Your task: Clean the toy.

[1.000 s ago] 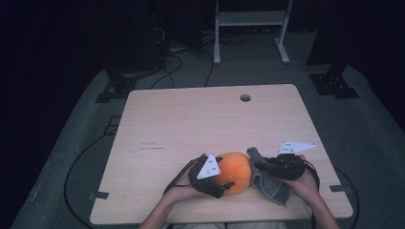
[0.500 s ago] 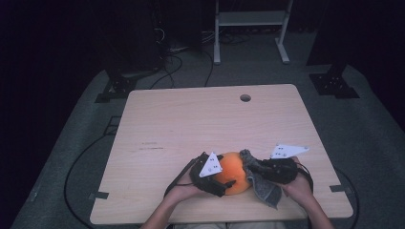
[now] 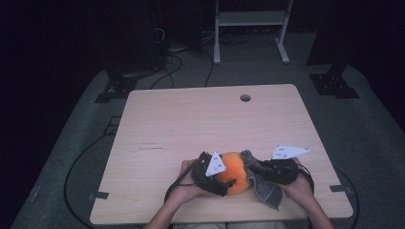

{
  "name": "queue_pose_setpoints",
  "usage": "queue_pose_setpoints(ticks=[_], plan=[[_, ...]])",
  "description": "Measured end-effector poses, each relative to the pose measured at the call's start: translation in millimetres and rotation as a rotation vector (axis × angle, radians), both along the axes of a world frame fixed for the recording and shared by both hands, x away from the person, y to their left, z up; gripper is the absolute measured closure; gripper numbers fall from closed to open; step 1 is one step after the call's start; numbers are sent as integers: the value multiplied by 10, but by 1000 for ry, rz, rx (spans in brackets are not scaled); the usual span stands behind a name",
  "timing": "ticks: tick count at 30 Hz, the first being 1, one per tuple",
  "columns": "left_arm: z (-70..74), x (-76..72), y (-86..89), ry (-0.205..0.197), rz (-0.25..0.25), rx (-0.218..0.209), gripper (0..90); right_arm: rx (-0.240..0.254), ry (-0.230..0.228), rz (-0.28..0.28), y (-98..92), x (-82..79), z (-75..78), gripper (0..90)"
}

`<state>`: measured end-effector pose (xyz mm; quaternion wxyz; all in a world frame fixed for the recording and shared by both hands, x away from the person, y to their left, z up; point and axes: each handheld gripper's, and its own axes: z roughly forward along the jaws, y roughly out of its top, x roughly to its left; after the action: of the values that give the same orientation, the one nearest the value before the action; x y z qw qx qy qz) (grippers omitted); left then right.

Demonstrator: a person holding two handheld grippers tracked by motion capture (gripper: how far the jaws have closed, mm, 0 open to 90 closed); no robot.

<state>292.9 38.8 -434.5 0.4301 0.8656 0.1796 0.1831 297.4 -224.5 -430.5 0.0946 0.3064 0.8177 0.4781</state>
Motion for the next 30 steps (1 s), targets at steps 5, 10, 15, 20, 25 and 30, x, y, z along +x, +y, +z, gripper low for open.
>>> queue_pose_setpoints(ticks=[5,10,15,20,25,30], plan=[[-43,4,17,44,51,-53,18,-3,6,-6,-21,6,-12,735],[-60,-24,70,44,59,-119,54,-7,15,-16,-48,20,-31,735],[-38,-37,144,60,48,-129,97,-31,29,-30,-89,32,-66,735],[-62,20,179,121,53,-117,106,-60,31,-56,-124,31,2,738],[-80,19,142,102,45,-125,130,-15,-51,14,58,-92,304,740],[15,24,242,109,25,-135,172,-83,-61,72,366,-37,244,738]])
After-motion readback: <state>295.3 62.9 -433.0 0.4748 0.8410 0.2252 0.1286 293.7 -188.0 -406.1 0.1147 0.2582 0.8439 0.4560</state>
